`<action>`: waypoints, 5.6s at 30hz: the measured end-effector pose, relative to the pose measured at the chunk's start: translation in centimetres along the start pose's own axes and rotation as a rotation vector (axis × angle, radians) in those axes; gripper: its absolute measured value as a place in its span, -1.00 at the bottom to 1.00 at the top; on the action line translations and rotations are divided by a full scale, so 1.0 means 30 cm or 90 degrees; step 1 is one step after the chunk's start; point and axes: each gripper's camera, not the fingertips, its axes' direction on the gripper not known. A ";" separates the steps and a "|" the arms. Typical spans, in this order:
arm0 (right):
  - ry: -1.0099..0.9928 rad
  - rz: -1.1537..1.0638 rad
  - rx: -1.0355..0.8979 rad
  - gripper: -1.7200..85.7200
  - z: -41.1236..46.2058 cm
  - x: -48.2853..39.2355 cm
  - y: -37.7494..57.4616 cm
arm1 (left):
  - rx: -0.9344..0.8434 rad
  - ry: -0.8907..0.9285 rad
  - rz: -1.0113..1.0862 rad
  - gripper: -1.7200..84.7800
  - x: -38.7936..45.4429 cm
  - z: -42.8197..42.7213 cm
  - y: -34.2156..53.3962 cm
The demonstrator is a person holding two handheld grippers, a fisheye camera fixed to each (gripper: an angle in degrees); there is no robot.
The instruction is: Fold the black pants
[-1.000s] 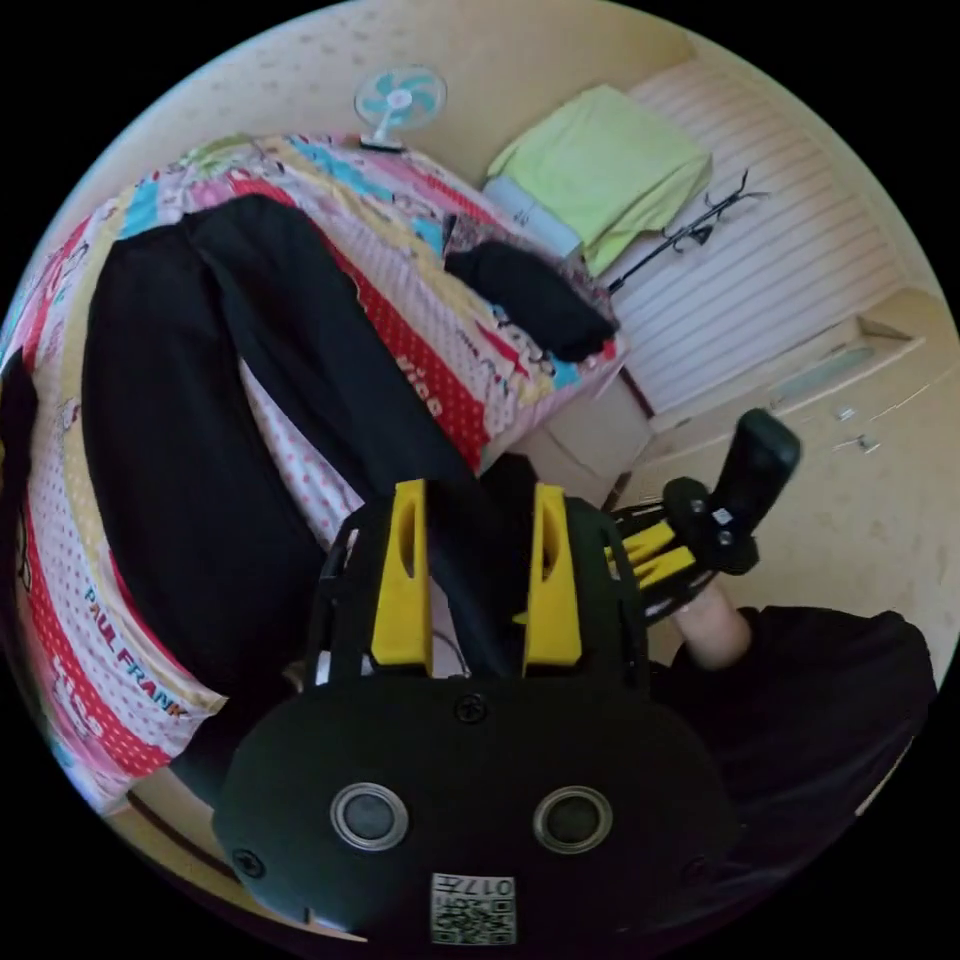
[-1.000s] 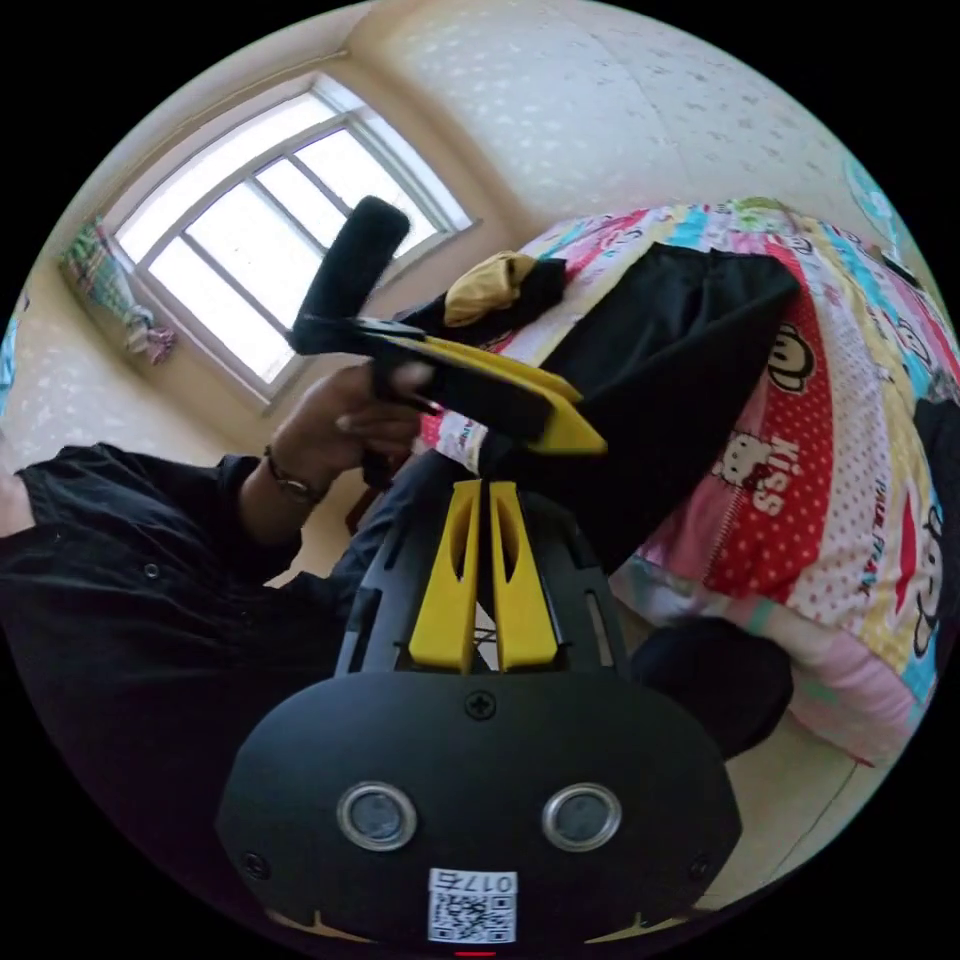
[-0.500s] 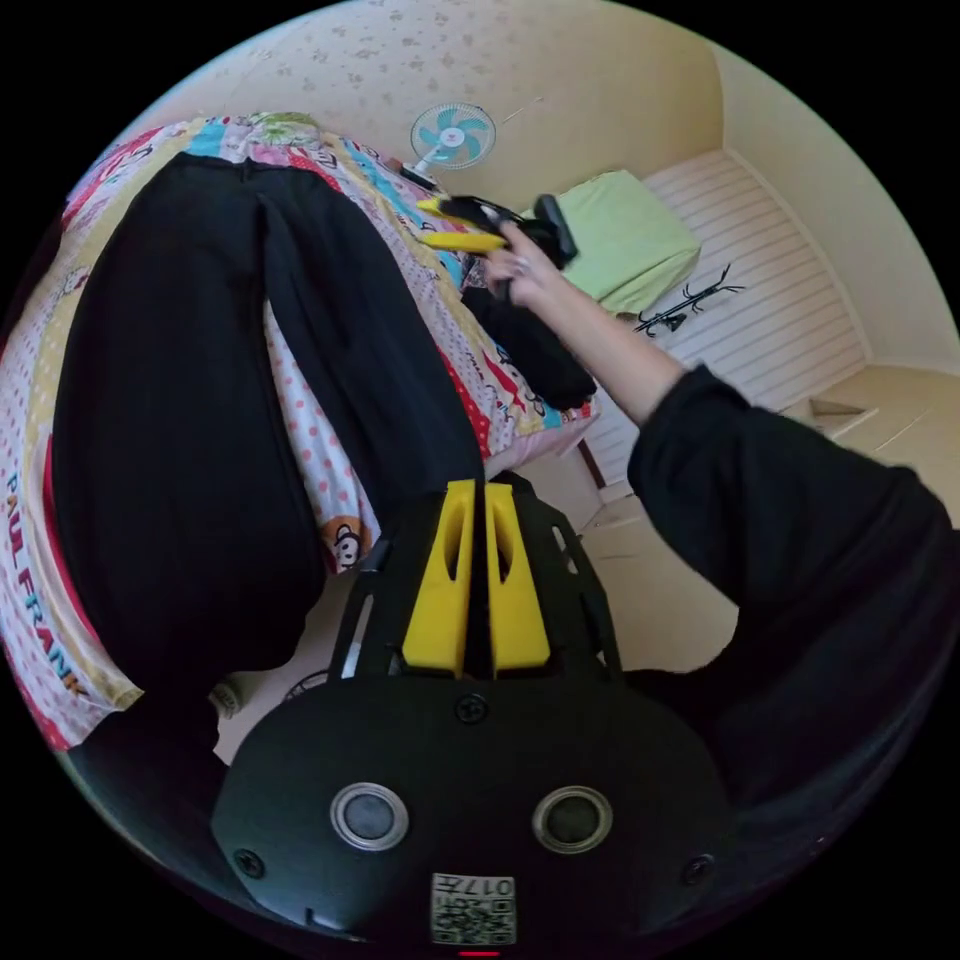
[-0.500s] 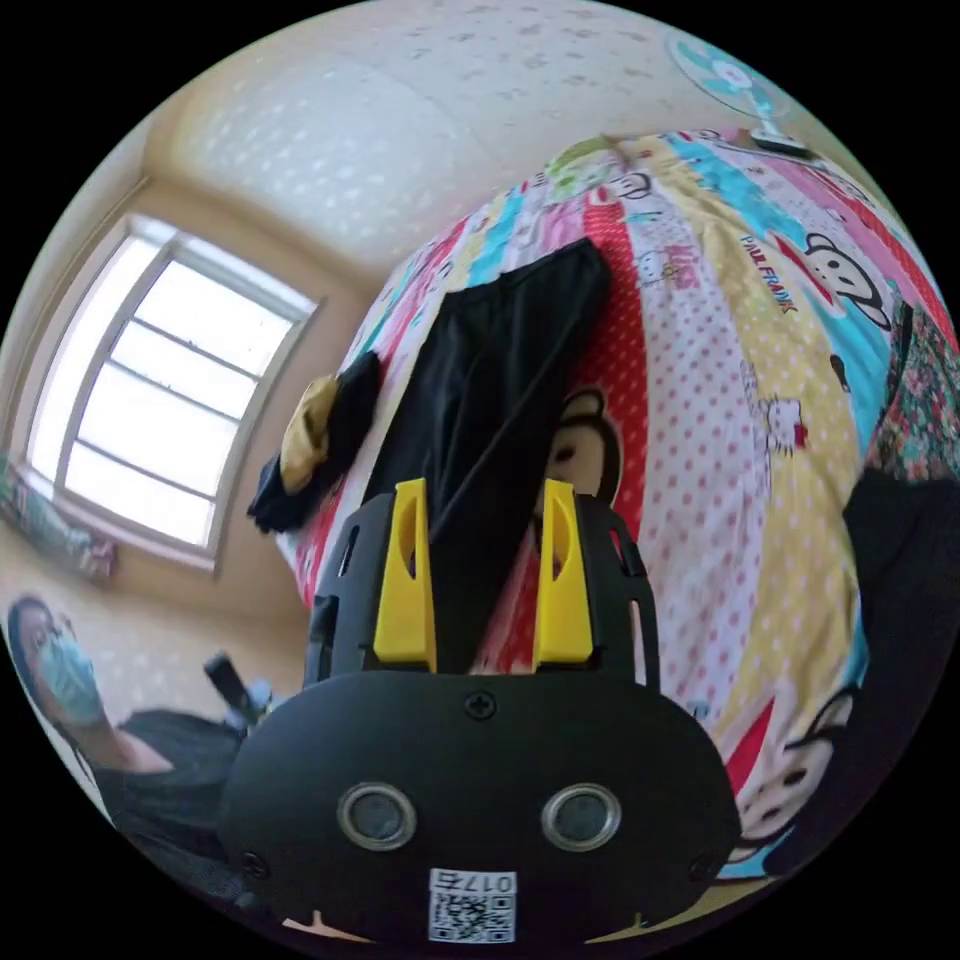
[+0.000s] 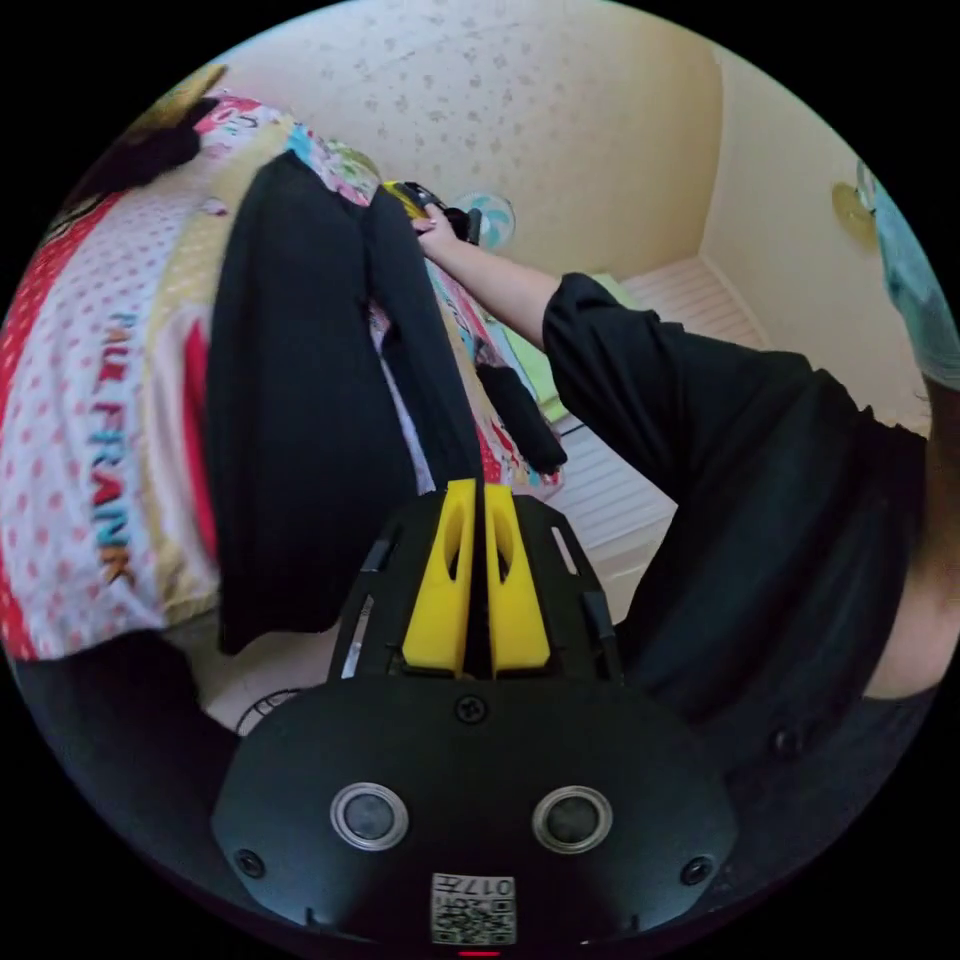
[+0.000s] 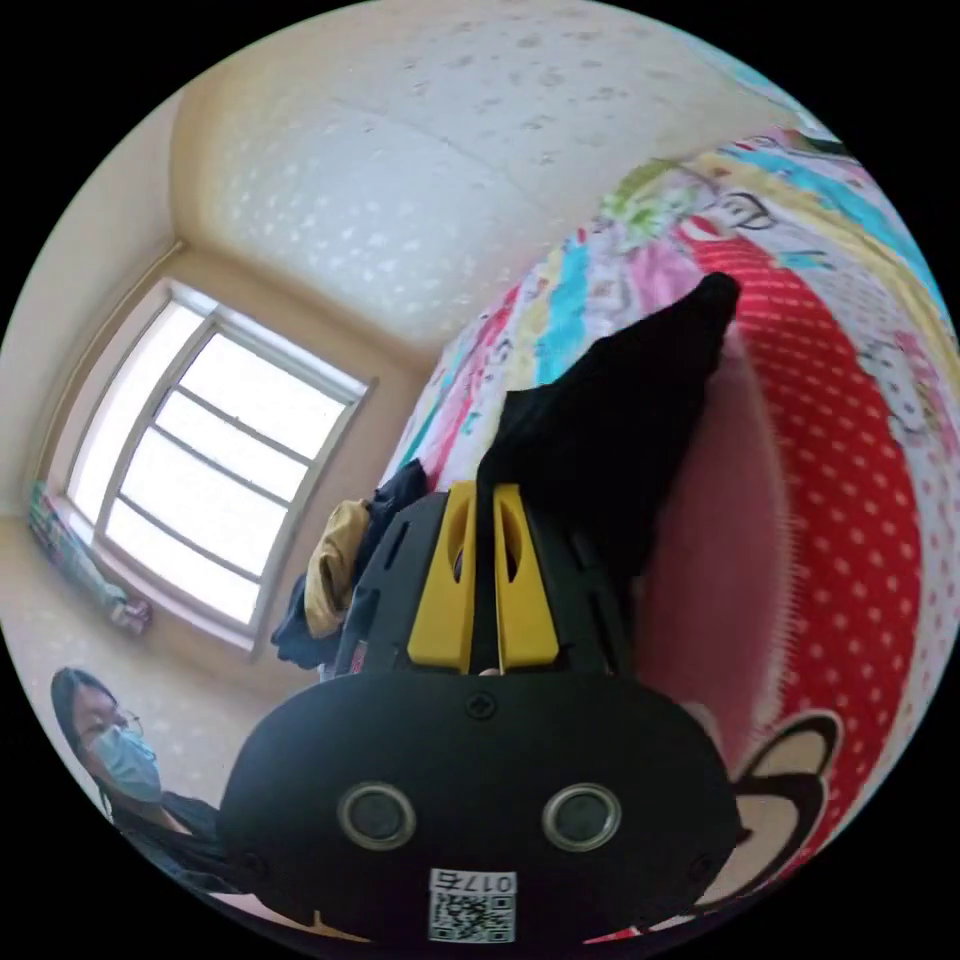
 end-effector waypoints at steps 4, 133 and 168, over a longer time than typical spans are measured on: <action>-0.022 -0.023 -0.048 -0.87 0.265 -0.130 0.020 | 0.050 -0.047 -0.079 -0.96 -0.113 -0.180 0.108; -0.174 0.140 -0.181 -0.69 -0.526 -0.753 1.503 | -0.065 -0.116 -0.198 -0.73 -0.143 0.003 -0.121; 0.370 -0.092 -0.135 -0.95 -0.865 -0.484 1.344 | -0.051 -0.514 -0.097 -0.97 -0.019 0.217 -0.153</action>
